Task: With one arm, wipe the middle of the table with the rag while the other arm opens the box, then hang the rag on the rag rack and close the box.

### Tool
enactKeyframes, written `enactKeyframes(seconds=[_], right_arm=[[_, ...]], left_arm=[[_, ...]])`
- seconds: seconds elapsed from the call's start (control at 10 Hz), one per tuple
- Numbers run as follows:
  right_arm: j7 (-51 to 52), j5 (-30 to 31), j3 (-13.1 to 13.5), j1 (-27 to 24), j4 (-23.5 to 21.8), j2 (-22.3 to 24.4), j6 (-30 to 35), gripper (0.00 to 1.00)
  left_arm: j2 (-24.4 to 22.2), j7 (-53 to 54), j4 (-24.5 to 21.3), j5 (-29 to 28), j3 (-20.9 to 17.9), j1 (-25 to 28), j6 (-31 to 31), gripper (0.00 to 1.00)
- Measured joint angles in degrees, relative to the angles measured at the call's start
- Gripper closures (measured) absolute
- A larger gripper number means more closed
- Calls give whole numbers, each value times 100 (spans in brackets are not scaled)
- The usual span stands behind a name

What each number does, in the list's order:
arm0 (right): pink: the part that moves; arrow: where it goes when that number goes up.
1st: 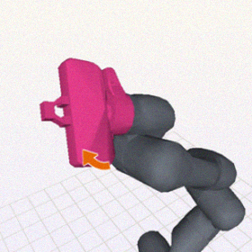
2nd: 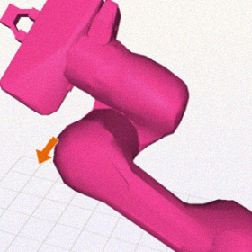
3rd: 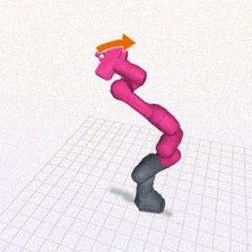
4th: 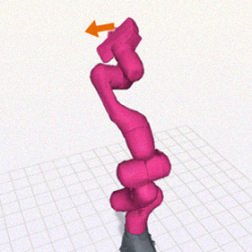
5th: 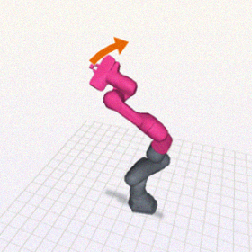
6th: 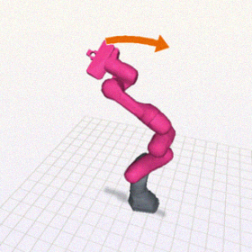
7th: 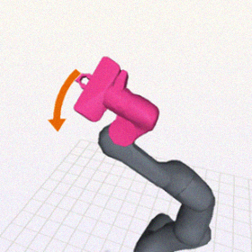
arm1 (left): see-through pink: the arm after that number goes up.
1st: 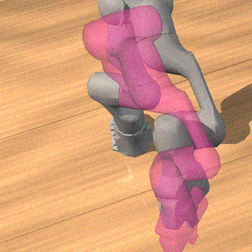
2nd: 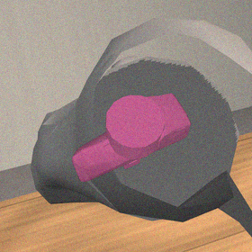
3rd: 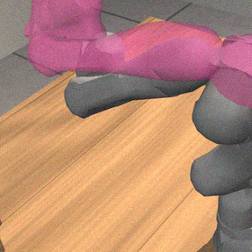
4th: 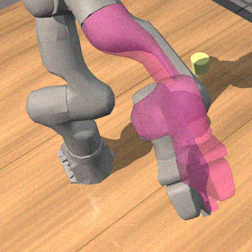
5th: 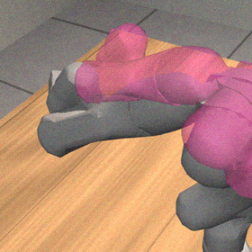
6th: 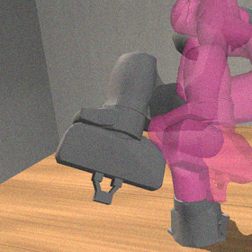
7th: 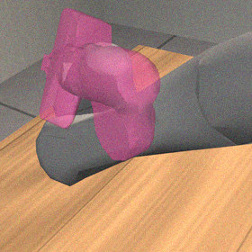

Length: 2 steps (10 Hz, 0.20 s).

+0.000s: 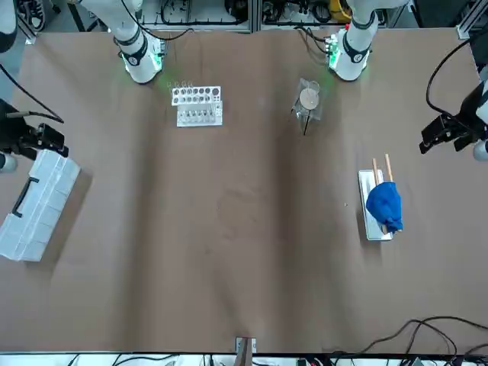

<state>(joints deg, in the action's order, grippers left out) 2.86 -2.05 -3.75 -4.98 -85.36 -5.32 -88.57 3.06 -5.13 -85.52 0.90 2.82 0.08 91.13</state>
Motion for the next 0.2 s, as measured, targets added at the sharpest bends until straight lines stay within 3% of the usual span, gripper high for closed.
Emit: enactKeyframes(seconds=[0.2], right_arm=[[-54, 0, 14, 1, -3, 1, 0, 1]], left_arm=[[20, 0, -1, 0, 2, -16, 0, 1]])
